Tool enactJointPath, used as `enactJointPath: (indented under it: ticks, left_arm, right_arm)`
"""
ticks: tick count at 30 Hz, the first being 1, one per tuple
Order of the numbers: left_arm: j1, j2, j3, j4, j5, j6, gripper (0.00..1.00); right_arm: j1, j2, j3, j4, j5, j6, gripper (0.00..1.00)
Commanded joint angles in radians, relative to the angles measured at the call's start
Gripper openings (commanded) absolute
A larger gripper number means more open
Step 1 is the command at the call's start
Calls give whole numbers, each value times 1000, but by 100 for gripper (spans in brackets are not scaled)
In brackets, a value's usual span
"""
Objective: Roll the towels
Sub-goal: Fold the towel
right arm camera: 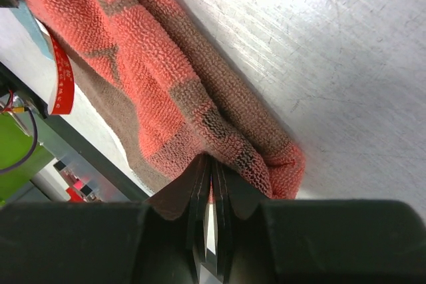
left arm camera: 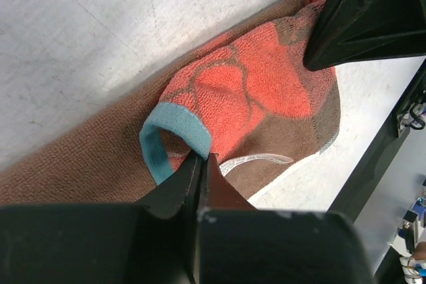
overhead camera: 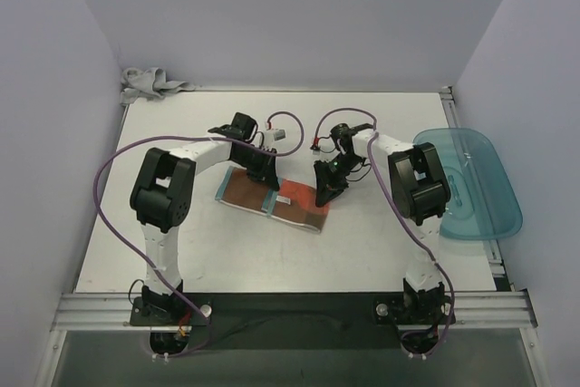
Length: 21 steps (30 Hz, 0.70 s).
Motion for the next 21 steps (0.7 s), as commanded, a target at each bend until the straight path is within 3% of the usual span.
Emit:
enactJointPath:
  ticks: [1, 12, 17, 21]
  left_arm:
    - [22, -8, 22, 59, 7, -24, 0]
    - [80, 59, 16, 53, -50, -5, 0]
    - [83, 58, 47, 3, -48, 32, 34]
    - [112, -41, 32, -72, -38, 89, 44]
  right_arm:
    - [-5, 9, -17, -17, 32, 5, 8]
    - [1, -3, -46, -1, 21, 14, 7]
    - [7, -47, -45, -7, -52, 8, 10]
    - [-19, -126, -6, -19, -77, -7, 11]
